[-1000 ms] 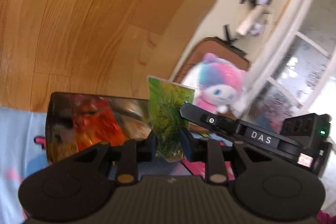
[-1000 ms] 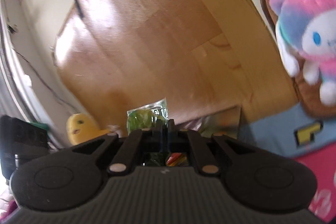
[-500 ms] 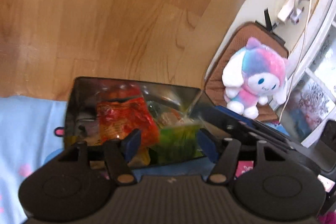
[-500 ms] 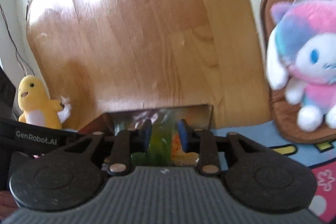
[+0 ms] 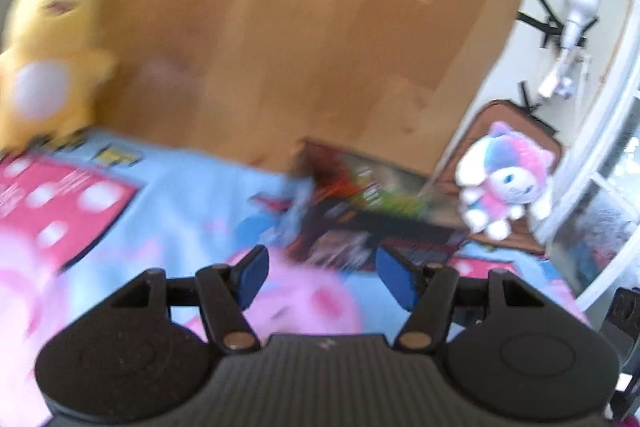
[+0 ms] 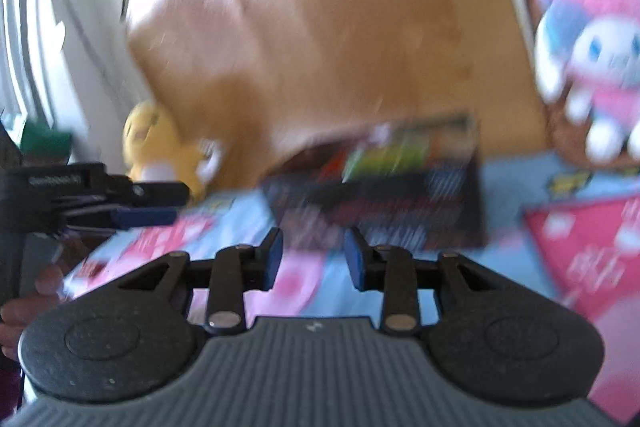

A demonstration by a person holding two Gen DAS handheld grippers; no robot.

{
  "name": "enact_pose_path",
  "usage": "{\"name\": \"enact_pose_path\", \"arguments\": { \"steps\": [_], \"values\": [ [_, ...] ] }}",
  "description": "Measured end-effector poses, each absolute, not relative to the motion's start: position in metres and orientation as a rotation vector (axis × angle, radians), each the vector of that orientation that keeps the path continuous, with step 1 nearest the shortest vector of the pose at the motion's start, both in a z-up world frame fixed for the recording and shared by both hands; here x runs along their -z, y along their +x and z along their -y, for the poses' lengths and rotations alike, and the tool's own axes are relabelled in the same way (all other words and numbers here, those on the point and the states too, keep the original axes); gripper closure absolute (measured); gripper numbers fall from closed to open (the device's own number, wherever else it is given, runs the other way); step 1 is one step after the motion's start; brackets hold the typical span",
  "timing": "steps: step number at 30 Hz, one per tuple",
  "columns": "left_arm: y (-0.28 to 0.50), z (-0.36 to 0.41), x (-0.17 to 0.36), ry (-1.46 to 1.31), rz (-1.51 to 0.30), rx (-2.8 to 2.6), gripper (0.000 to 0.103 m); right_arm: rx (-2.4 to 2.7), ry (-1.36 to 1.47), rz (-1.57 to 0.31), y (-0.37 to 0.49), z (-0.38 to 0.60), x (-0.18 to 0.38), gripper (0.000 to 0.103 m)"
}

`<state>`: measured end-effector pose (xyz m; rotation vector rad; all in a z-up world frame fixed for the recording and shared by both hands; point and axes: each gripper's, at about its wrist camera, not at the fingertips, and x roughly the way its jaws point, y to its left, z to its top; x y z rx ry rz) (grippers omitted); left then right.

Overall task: Organize snacks
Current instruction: 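Lower the open left tool onto the clear bag of seeds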

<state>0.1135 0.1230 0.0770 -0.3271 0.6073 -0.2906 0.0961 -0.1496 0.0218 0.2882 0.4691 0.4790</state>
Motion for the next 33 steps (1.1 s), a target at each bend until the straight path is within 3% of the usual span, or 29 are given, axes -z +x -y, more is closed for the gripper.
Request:
{"name": "enact_pose_path", "arguments": {
  "steps": [4, 8, 16, 20, 24, 31, 32, 33],
  "values": [
    [0.084, -0.155, -0.053, -0.361, -0.653, 0.209, 0.042, -0.569, 0.264, -0.595, 0.096, 0.117, -0.008, 0.062],
    [0.070, -0.168, -0.038, -0.413, -0.696, 0.215, 0.042, -0.600, 0.223, -0.665, 0.101, 0.087, -0.003, 0.049],
    [0.065, -0.148, -0.014, -0.388, -0.734, 0.259, 0.043, -0.611, 0.296, -0.686, 0.096, 0.085, -0.003, 0.048],
    [0.062, -0.141, -0.012, -0.342, -0.716, 0.243, 0.044, -0.718, 0.586, -0.813, 0.109, 0.103, 0.010, 0.048],
    [0.060, -0.146, -0.010, -0.372, -0.709, 0.254, 0.045, -0.817, 0.877, -0.874, 0.117, 0.111, 0.027, 0.052],
    [0.060, -0.165, -0.006, -0.496, -0.711, 0.288, 0.050, -0.788, 0.832, -0.858, 0.115, 0.097, 0.023, 0.058],
    [0.061, -0.167, -0.005, -0.505, -0.711, 0.290, 0.051, -0.780, 0.812, -0.862, 0.115, 0.093, 0.022, 0.067],
    [0.061, -0.168, -0.005, -0.509, -0.710, 0.291, 0.052, -0.770, 0.796, -0.866, 0.117, 0.090, 0.022, 0.083]
  ]
}}
